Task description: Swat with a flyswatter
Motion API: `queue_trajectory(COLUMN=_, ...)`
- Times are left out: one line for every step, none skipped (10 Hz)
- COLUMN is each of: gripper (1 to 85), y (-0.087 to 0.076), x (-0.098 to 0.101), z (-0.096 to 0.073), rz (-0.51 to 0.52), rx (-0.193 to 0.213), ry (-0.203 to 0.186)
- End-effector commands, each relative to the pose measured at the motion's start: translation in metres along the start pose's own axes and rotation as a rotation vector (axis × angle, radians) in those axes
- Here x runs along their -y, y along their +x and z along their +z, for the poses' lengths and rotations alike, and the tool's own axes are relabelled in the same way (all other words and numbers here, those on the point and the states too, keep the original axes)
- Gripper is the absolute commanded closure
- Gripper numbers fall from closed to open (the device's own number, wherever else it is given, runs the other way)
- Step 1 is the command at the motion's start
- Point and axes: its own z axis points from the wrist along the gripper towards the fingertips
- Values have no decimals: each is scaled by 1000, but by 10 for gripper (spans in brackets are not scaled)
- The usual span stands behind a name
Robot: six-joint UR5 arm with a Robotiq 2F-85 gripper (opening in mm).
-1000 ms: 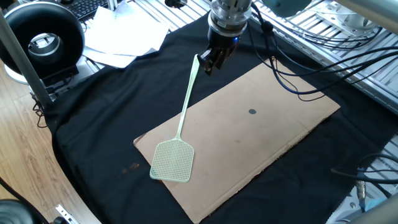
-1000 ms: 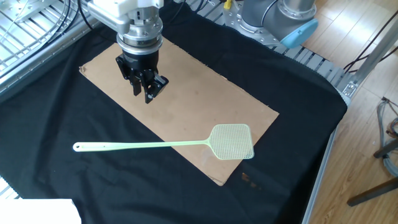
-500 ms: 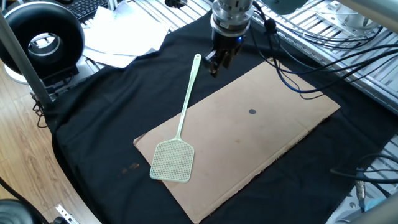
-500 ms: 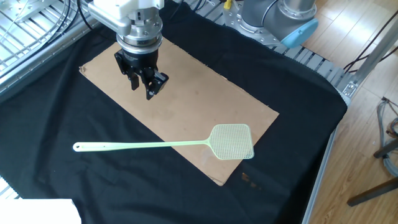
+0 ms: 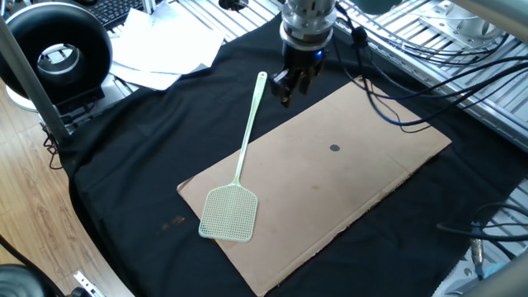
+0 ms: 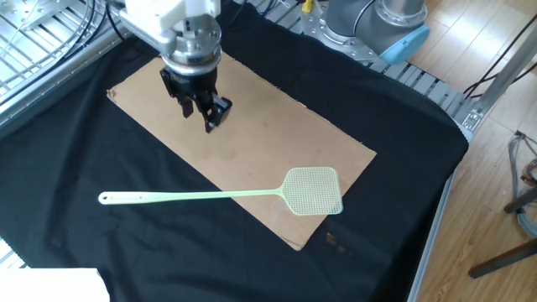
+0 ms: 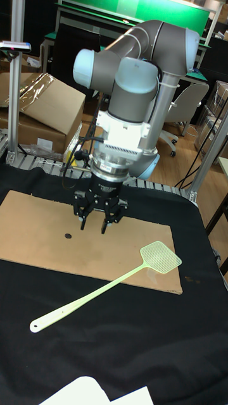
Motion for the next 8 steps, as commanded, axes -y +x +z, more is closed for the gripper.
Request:
queue_trajectory(gripper=290, y=-19, x=-18, z=25, rz=39, rx=23, ry=-55)
queue_trajectory(gripper=290, y=-27, x=-14, z=40, rz=39, rx=32, ry=-43)
queue_trajectory(gripper=290, y=-33, x=-14, z=53, rz=41, rx=40, ry=-51)
queue_trajectory(gripper=290, y=-37, x=-14, z=62, rz=44, rx=43, ry=-60)
queue_trajectory(gripper=290, y=-38, x=-12, z=68, rz=42, rx=38, ry=-60)
queue_trajectory(gripper=297, y=-39, x=-11, z=71, rz=41, rx=35, ry=-60)
queue_trajectory(gripper=317, y=-37, x=-9, z=71, rz=42, rx=29, ry=-54)
queue_trajectory(gripper=333, y=-39, x=-6, z=71, rz=37, rx=37, ry=-43)
